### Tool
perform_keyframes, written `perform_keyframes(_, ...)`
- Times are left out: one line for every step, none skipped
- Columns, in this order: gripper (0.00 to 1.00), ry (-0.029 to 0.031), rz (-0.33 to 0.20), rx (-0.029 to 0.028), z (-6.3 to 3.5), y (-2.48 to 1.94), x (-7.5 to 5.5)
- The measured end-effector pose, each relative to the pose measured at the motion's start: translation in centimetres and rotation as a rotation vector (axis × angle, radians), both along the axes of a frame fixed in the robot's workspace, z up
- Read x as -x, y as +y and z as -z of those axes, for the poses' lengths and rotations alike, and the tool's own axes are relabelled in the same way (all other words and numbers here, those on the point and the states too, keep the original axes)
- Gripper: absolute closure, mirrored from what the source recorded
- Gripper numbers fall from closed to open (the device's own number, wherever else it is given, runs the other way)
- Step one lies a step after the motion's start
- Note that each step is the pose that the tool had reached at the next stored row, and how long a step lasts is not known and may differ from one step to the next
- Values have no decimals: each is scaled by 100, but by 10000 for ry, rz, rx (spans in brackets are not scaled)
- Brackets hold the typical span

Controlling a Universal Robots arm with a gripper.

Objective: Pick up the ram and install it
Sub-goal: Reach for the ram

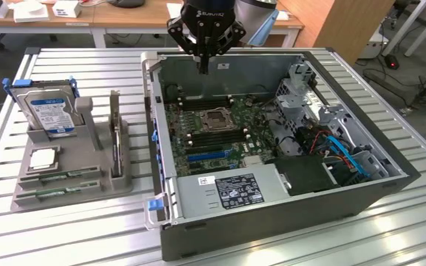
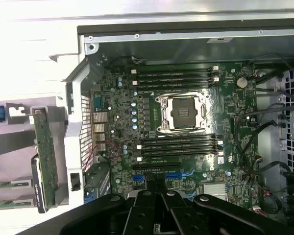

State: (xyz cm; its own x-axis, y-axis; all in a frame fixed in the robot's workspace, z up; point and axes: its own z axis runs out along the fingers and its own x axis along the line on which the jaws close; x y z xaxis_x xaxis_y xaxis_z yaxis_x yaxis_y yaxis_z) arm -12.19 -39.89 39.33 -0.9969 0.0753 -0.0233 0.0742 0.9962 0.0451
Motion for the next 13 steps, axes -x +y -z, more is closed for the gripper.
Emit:
perform_keyframes(91, 0, 0, 0, 0, 0, 0)
perform_keyframes(91, 0, 0, 0, 0, 0, 0)
perform_keyframes(91, 0, 0, 0, 0, 0, 3)
perform_keyframes(91, 0, 1, 0, 0, 0, 10)
perform_keyframes(91, 1, 0, 1, -1, 0, 21)
perform_keyframes(91, 1, 0, 1, -1, 0, 34)
perform_keyframes(91, 0, 1, 0, 0, 0, 53)
perform_keyframes(91, -1, 1, 0, 0, 0, 77)
perform_keyframes(91, -3, 1, 0, 0, 0, 99)
perform_keyframes(91, -4, 0, 0, 0, 0, 122)
perform_keyframes(91, -5, 0, 0, 0, 0, 145)
perform_keyframes(91, -7, 0, 0, 1, 0, 170)
perform_keyframes(91, -8, -1, 0, 0, 0, 196)
